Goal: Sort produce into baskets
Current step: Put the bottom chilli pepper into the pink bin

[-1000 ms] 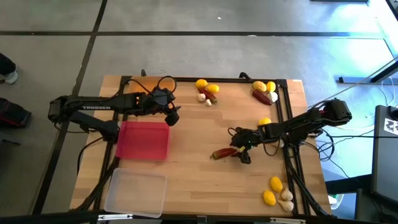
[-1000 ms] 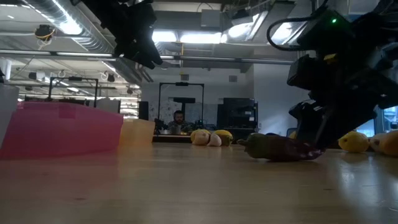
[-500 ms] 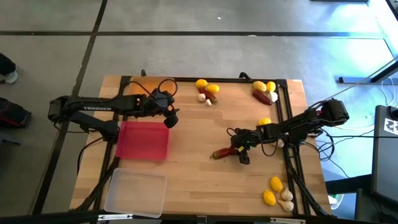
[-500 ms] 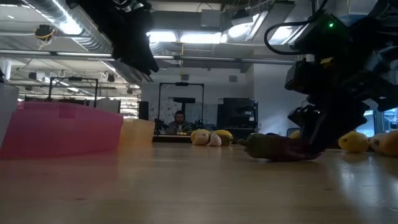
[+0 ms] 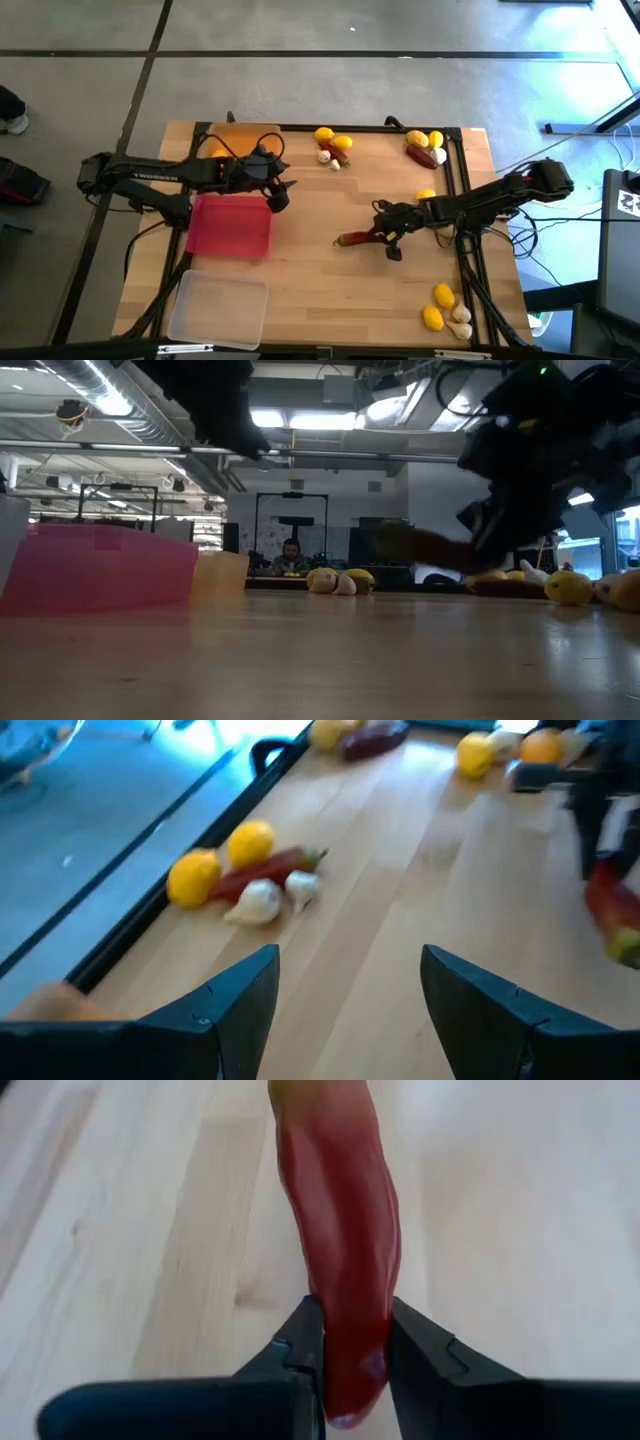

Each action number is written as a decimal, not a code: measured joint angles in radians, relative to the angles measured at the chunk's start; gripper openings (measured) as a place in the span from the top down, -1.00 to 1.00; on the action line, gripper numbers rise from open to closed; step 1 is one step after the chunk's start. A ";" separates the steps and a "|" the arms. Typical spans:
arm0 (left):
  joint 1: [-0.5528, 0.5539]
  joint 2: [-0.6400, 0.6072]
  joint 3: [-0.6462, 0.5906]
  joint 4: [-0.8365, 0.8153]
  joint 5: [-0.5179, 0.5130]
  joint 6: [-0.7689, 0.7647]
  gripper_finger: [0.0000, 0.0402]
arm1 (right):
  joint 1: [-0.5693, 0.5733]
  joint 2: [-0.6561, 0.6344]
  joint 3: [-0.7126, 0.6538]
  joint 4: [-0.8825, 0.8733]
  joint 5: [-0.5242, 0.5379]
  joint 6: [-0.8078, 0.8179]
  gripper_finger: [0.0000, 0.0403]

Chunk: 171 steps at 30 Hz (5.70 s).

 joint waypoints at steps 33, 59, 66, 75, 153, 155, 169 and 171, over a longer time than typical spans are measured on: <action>-0.187 0.318 0.001 0.918 0.118 0.155 -0.19 | 0.000 -0.206 0.002 0.566 0.308 -0.237 0.64; -0.186 0.413 0.001 1.106 0.163 0.167 0.34 | 0.000 -0.058 0.001 0.742 0.222 -0.234 0.64; -0.186 0.412 0.001 1.099 0.162 0.203 0.48 | 0.000 -0.058 0.001 0.738 0.221 -0.234 0.54; -0.226 0.331 0.005 0.895 0.116 0.270 0.39 | 0.001 -0.079 0.001 0.737 0.185 -0.234 0.08; -0.343 -0.089 -0.183 -0.861 0.318 -1.127 0.38 | 0.000 -0.079 0.001 0.394 0.198 -0.121 -0.04; -0.345 -0.079 -0.183 -0.860 0.324 -1.115 0.38 | 0.000 -0.079 0.001 0.394 0.198 -0.127 -0.04; -0.340 -0.079 -0.213 -0.821 0.329 -1.066 0.11 | 0.000 -0.079 0.001 0.395 0.199 -0.129 -0.04; -0.340 -0.079 -0.213 -0.821 0.333 -1.063 0.05 | 0.000 -0.079 0.001 0.395 0.199 -0.129 -0.04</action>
